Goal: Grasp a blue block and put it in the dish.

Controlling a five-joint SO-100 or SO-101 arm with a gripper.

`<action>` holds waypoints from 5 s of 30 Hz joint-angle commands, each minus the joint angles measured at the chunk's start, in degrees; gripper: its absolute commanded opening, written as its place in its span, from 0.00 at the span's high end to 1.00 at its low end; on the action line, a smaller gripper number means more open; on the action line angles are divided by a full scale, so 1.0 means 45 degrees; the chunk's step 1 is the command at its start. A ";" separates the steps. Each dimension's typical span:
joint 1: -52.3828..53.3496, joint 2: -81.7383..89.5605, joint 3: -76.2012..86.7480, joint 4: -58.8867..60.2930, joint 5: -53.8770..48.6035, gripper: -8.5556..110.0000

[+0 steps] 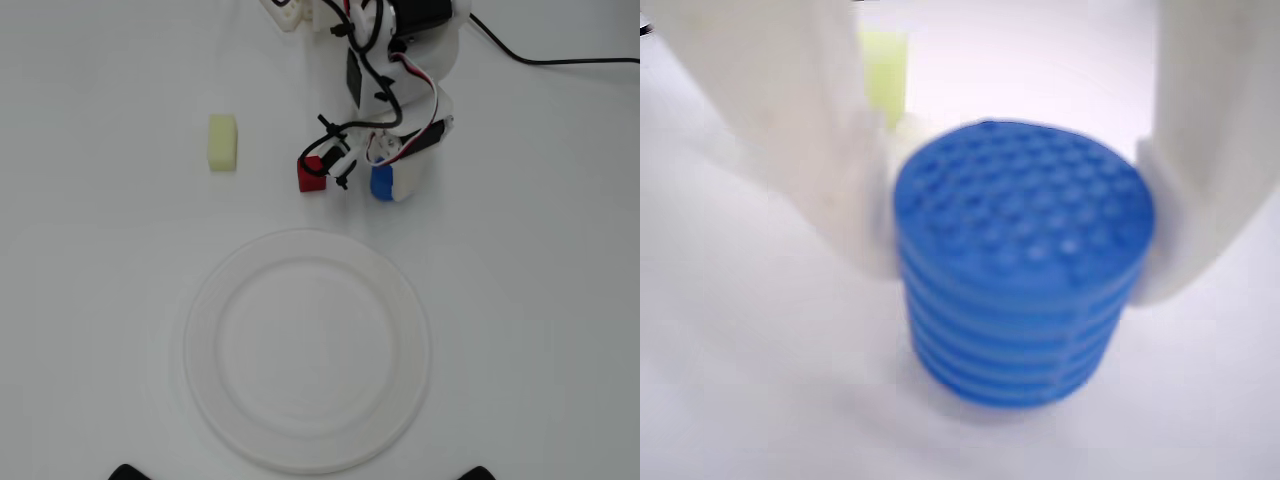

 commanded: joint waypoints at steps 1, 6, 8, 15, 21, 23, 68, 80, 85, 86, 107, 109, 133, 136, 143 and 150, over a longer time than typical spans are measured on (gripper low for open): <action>0.0664 0.1641 -0.0645 0.0098 -0.0410 0.93; 0.2109 0.3281 -0.0664 -0.0332 -0.1660 0.93; 0.2715 0.3691 -0.0664 -0.0879 -0.2207 0.93; 0.4277 0.3301 -0.0645 -0.4688 -0.3008 0.93; 0.4609 0.0820 -0.2422 -0.5039 -0.2539 0.93; 0.4609 -0.0039 -0.2969 -0.5039 -0.2246 0.93; 0.4355 -0.3340 -0.3242 -0.4902 -0.1582 0.79; 0.4395 -0.2246 -0.3242 -0.4355 -0.1211 0.68; 0.4453 -0.0723 -0.3242 -0.3398 -0.0918 0.63; 0.4473 -0.0332 -0.3242 -0.3184 -0.0840 0.62; 0.4824 1.1270 0.2441 0.1895 -0.1152 0.55; 0.4746 1.2305 0.3437 0.1895 -0.1035 0.56; 0.3828 2.0293 1.2422 0.3418 -0.0176 0.76; 0.3594 2.2324 1.3027 0.4434 -0.0195 0.87; 0.3750 2.2461 1.3203 0.4727 -0.0371 0.93; 0.3770 2.2461 1.3730 0.4707 0.0020 0.93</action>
